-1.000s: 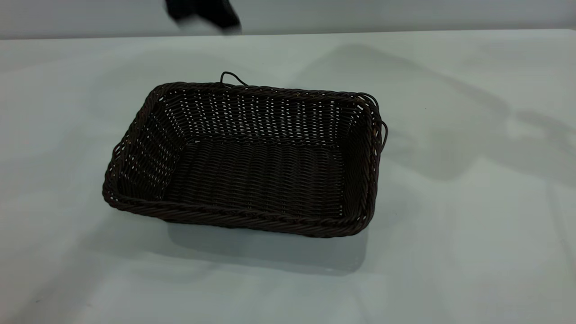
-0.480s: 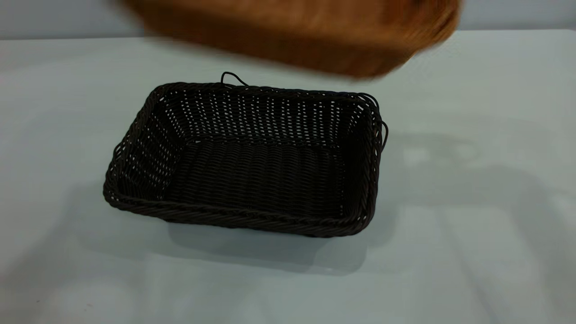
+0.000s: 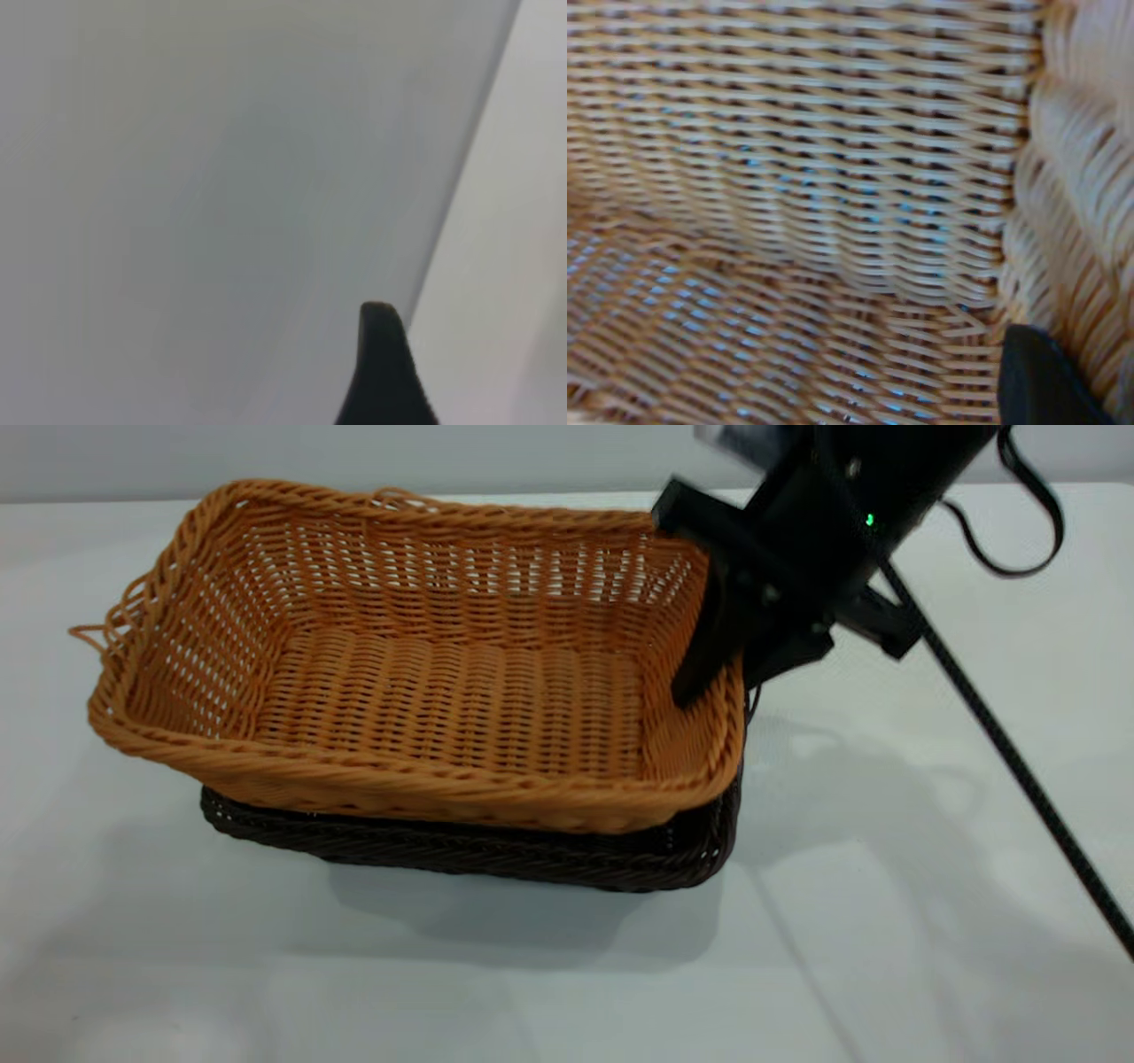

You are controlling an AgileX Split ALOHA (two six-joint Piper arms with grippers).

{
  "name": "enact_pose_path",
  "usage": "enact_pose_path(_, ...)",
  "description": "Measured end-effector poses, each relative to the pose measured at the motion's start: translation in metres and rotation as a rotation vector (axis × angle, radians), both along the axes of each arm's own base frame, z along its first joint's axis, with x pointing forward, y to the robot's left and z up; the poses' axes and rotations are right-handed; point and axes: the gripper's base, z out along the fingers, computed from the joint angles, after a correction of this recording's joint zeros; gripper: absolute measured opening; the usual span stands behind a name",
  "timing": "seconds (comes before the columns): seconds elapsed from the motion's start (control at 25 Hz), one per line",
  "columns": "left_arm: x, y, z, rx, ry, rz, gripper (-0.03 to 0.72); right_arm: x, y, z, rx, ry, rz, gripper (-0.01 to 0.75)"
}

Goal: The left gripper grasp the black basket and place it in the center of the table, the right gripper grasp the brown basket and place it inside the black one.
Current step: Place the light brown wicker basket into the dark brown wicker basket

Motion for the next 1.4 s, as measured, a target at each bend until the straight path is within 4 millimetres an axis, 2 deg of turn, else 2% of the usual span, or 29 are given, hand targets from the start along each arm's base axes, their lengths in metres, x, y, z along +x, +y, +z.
enact_pose_path(0.16,-0.001,0.0,-0.001,-0.003,0.016,0.001,0.455,0.004,-0.002,-0.014,-0.035,-0.023,-0.018,0.096)
enact_pose_path(0.32,-0.001,0.0,-0.001,-0.005,0.02,0.002,0.455,0.007,-0.004,-0.016,-0.068,-0.058,-0.003,0.185)
enact_pose_path(0.56,-0.001,0.0,-0.002,-0.005,0.028,0.001,0.455,0.008,-0.003,-0.009,-0.076,-0.046,0.088,0.462)
enact_pose_path(0.72,-0.002,0.0,-0.003,-0.004,0.04,0.0,0.455,0.012,0.0,0.007,-0.068,-0.015,0.212,0.589)
enact_pose_path(0.84,-0.002,0.0,-0.003,-0.016,0.048,0.007,0.455,0.018,0.001,0.02,-0.086,-0.01,0.289,0.605)
enact_pose_path(1.04,-0.002,0.0,-0.003,-0.023,0.053,0.011,0.455,0.024,-0.004,0.037,-0.172,0.035,0.354,0.579)
enact_pose_path(1.24,-0.003,0.0,-0.003,-0.033,0.063,0.015,0.455,0.039,-0.007,0.057,-0.26,-0.019,0.344,0.564)
enact_pose_path(1.32,-0.008,0.002,-0.001,-0.052,0.074,0.024,0.455,0.039,-0.008,0.072,-0.262,-0.052,0.336,0.564)
enact_pose_path(1.4,-0.017,0.004,0.002,-0.076,0.096,0.043,0.455,0.036,-0.009,0.095,-0.255,-0.104,0.325,0.564)
